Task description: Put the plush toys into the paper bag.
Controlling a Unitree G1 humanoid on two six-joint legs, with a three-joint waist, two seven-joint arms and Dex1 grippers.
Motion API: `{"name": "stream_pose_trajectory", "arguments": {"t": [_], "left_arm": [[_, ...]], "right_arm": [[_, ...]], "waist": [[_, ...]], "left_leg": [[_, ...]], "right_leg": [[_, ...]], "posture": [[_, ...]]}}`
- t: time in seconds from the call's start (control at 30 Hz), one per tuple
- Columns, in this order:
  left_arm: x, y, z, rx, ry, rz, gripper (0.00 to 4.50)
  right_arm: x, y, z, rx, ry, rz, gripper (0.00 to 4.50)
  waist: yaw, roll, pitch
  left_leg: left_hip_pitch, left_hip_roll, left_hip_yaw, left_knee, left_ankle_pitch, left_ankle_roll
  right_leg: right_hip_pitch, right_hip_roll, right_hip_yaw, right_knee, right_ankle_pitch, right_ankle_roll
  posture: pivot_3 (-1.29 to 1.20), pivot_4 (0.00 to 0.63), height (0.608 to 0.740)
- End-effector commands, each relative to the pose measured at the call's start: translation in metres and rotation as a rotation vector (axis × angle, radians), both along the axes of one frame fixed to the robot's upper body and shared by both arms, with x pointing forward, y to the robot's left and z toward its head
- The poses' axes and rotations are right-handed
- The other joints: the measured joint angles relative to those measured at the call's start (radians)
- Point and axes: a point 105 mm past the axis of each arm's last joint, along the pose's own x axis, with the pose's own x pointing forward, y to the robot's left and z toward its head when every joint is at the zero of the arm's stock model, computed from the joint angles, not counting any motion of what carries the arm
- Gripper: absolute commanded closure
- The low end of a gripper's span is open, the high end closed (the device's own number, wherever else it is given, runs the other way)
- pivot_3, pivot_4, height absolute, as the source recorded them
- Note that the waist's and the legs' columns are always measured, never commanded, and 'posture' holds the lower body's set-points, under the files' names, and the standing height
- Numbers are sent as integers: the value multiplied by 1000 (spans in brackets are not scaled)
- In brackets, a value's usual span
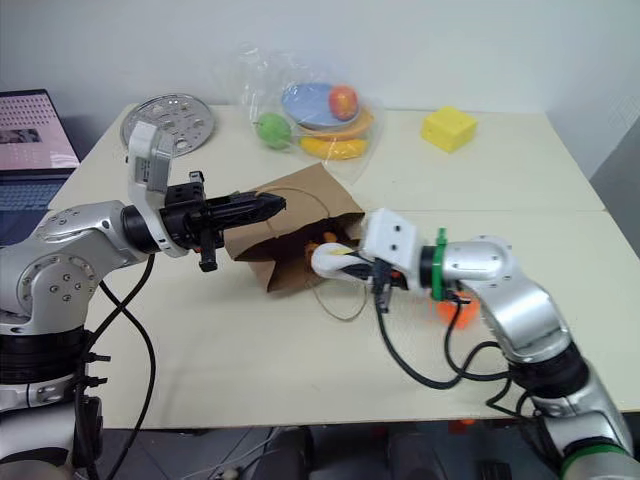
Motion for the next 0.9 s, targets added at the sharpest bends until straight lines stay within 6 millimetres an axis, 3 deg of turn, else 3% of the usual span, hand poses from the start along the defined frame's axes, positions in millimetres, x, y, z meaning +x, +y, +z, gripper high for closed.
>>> {"name": "stream_pose_trajectory", "arguments": {"t": [0.03,0.17,0.3,0.43,0.73,0.9], "left_arm": [[-6,-2,13,-9,-56,-22,4500],[-6,-4,12,-9,-55,-27,4500],[-5,-4,12,-17,-58,-20,4500],[-4,-3,13,-29,-58,-13,4500],[5,2,20,-81,-65,34,4500],[10,2,19,-87,-71,51,4500]], "right_arm": [[23,31,3,19,-75,-42,4478],[48,64,7,80,-110,-104,4478],[55,83,6,117,-115,-114,4478],[64,84,10,162,-155,-165,3355],[56,81,7,147,-218,-147,32],[38,69,12,151,-205,-91,32]], "waist": [[-2,0,0],[-6,0,0],[1,0,0],[1,0,0],[-3,0,0],[-1,0,0]], "left_leg": [[0,0,0,0,0,0],[0,0,0,-1,0,0],[0,0,-2,-1,0,0],[-1,0,-2,-1,0,0],[0,0,-3,-1,0,0],[0,0,-3,-1,0,0]], "right_leg": [[0,0,0,0,0,0],[-2,0,0,3,0,0],[-3,0,-2,5,0,0],[-3,0,-3,5,0,0],[-3,0,-3,7,0,0],[-2,0,-3,7,0,0]], "posture": [[0,150,740],[0,150,740],[0,150,740],[0,150,740],[0,150,740],[0,150,740]]}}
